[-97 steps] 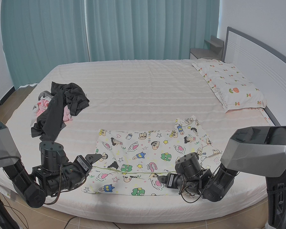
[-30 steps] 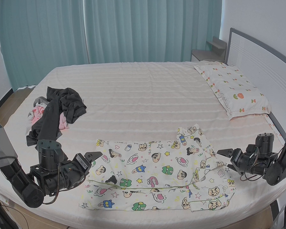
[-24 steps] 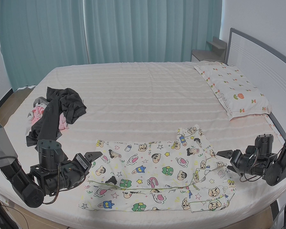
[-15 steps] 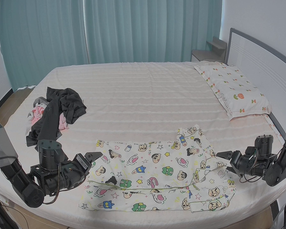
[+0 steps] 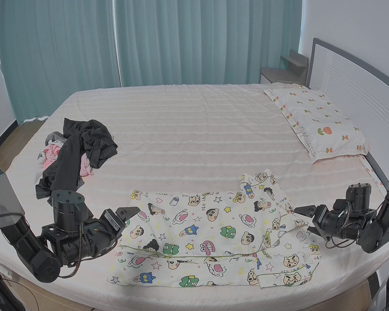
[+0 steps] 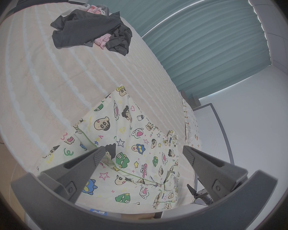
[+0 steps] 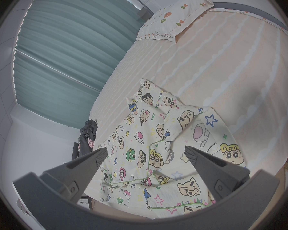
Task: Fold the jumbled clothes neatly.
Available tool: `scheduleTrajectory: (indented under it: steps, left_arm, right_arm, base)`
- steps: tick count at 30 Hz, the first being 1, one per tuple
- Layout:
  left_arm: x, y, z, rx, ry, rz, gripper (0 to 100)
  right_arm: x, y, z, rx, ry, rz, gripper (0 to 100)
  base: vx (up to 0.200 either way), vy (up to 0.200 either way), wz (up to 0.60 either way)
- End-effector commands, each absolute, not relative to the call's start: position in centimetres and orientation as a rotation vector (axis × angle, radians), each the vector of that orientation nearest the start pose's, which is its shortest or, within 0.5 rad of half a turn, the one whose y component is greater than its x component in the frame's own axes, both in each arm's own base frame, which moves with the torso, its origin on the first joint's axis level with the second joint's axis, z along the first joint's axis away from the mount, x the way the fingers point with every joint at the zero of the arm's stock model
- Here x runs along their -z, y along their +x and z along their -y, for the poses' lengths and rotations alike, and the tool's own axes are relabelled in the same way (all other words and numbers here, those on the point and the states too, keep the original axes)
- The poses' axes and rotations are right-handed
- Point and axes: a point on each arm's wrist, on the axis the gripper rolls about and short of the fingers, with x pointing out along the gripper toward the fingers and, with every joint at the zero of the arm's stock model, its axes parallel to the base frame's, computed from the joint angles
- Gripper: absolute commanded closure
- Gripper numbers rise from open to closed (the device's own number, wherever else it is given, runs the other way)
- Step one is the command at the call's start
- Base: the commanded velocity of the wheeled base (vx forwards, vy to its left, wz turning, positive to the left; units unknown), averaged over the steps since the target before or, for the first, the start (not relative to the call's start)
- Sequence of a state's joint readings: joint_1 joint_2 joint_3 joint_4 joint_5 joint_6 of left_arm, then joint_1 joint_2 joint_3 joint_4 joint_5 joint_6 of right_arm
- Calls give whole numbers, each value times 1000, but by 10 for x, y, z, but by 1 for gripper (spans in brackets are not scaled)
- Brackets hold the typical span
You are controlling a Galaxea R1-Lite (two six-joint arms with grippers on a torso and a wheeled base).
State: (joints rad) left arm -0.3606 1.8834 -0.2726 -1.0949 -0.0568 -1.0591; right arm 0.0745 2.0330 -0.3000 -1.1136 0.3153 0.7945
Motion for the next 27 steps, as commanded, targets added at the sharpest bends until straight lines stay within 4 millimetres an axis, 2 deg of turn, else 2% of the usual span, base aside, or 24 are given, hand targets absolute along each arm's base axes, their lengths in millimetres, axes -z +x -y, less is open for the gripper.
scheduleTrajectory:
  steps: [1,5,16,20,26,27]
  left_arm:
    - [-57,233,89,97,-941,-677,0]
    - [-56,233,90,100,-937,-679,0]
    - [-52,233,93,107,-915,-700,0]
    - [-48,230,102,130,-876,-720,0]
    - [-61,227,109,132,-789,-628,0]
    - [-71,227,111,143,-778,-582,0]
  right_arm:
    - [-24,261,-27,-113,834,-745,0]
    - [-23,261,-27,-112,834,-748,0]
    - [-23,262,-27,-124,840,-751,0]
    - [-22,259,-27,-126,843,-764,0]
    - [-21,258,-27,-131,843,-770,0]
    - [-21,258,-27,-131,843,-772,0]
  base:
    - [200,0,0]
    - [200,0,0]
    - [0,0,0]
    - [0,0,0]
    - [0,0,0]
    - [0,0,0]
